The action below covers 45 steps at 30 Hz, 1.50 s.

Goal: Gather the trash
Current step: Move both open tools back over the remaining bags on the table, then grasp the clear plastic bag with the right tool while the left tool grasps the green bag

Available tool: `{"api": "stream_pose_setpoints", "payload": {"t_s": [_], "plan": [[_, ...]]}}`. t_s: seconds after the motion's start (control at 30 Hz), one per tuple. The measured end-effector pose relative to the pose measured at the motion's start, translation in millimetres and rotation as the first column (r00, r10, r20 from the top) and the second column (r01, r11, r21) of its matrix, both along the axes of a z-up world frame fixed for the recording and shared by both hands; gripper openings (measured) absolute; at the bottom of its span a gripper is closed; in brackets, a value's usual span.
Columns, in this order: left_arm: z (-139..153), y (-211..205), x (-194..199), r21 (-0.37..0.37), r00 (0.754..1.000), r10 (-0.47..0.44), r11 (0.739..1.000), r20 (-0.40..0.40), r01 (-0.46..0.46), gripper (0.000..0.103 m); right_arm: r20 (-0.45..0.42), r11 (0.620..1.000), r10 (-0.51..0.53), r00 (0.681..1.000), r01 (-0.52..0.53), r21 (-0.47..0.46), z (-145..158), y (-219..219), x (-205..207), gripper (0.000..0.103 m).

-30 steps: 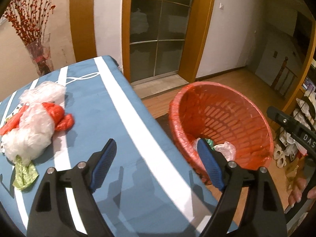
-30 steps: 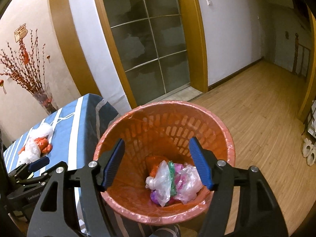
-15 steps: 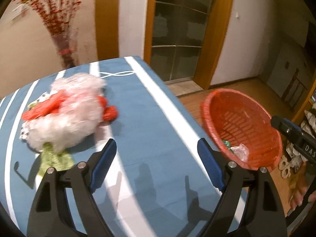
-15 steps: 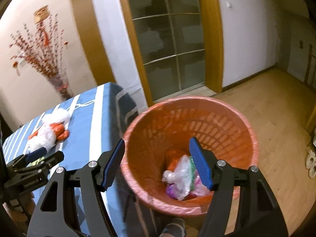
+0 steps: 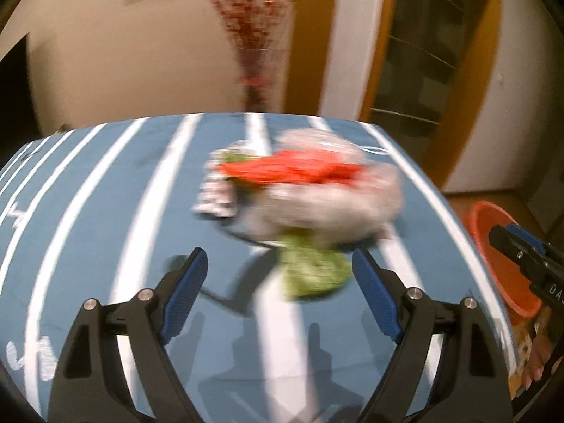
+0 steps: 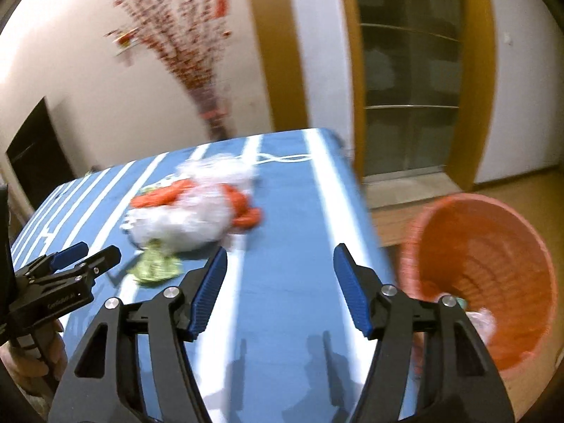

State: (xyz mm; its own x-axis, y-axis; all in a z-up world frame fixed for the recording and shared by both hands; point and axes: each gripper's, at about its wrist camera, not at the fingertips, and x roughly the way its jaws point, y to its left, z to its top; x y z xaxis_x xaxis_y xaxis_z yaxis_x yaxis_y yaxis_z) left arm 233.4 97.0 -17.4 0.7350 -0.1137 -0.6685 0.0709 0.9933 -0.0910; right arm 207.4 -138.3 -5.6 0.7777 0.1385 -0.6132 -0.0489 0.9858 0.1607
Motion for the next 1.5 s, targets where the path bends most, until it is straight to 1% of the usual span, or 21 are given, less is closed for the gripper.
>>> {"api": "stream_pose_setpoints", "payload": {"t_s": [0.13,0.27,0.37,0.47,0.57,0.6,0.63,0.67,0.7,0.73,0.83,0.97,1.13,1.27,1.43,1.5], "plan": [[1,41,0,-0.014,0.997,0.074,0.997,0.004,-0.074,0.082,-0.022,0.997,0.081,0.996,-0.081,0.013,-4,43,26,0.053],[1,70,-1,-0.030,0.992,0.123,0.992,0.008,-0.123,0.082,-0.033,0.991,0.135,0.990,-0.135,0.015,-8,77,50,0.051],[-1,93,-3,-0.040,0.988,0.154,0.987,0.007,-0.154,0.082,-0.034,0.989,0.151,0.988,-0.151,0.005,-9,95,61,0.051],[-5,111,-4,-0.049,0.985,0.175,0.983,0.001,-0.174,0.082,-0.045,0.988,0.148,0.988,-0.150,-0.036,-16,107,72,0.051],[-9,121,-1,-0.059,0.982,0.187,0.981,-0.008,-0.187,0.082,-0.100,0.985,0.132,0.986,-0.142,-0.100,-30,114,84,0.051],[-10,123,-2,-0.063,0.982,0.188,0.980,-0.009,-0.188,0.082,-0.120,0.983,0.126,0.985,-0.140,-0.117,-34,115,87,0.048],[-11,124,-1,-0.066,0.982,0.188,0.980,-0.011,-0.188,0.082,-0.121,0.982,0.123,0.985,-0.139,-0.129,-37,116,88,0.037],[-11,124,-1,-0.067,0.982,0.187,0.980,-0.012,-0.187,0.082,-0.117,0.978,0.111,0.987,-0.129,-0.165,-38,117,88,0.031],[-12,123,0,-0.068,0.983,0.184,0.980,-0.014,-0.185,0.082,-0.118,0.975,0.109,0.987,-0.129,-0.181,-39,119,87,0.023],[-13,122,0,-0.068,0.983,0.182,0.981,-0.016,-0.182,0.082,-0.119,0.975,0.115,0.986,-0.135,-0.178,-38,118,87,0.018],[-14,118,2,-0.068,0.985,0.172,0.983,-0.021,-0.173,0.082,-0.118,0.978,0.135,0.984,-0.152,-0.146,-34,110,82,0.014],[-13,110,4,-0.067,0.988,0.155,0.985,-0.021,-0.156,0.082,-0.103,0.979,0.149,0.983,-0.161,-0.123,-28,99,67,0.012],[-10,92,5,-0.058,0.992,0.124,0.990,-0.022,-0.125,0.082,-0.067,0.978,0.157,0.985,-0.165,-0.127,-17,80,41,0.012],[-10,74,12,-0.063,0.995,0.088,0.994,-0.037,-0.090,0.082,-0.043,0.986,0.108,0.993,-0.112,-0.125,-12,56,28,0.012],[-10,38,28,-0.086,0.998,0.041,0.995,-0.054,-0.045,0.082,-0.028,0.992,0.028,0.999,-0.032,-0.125,-7,23,21,0.012],[-11,22,36,-0.085,0.998,0.023,0.996,-0.062,-0.028,0.076,-0.027,0.993,0.004,1.000,-0.008,-0.117,-7,10,19,0.012]]}}
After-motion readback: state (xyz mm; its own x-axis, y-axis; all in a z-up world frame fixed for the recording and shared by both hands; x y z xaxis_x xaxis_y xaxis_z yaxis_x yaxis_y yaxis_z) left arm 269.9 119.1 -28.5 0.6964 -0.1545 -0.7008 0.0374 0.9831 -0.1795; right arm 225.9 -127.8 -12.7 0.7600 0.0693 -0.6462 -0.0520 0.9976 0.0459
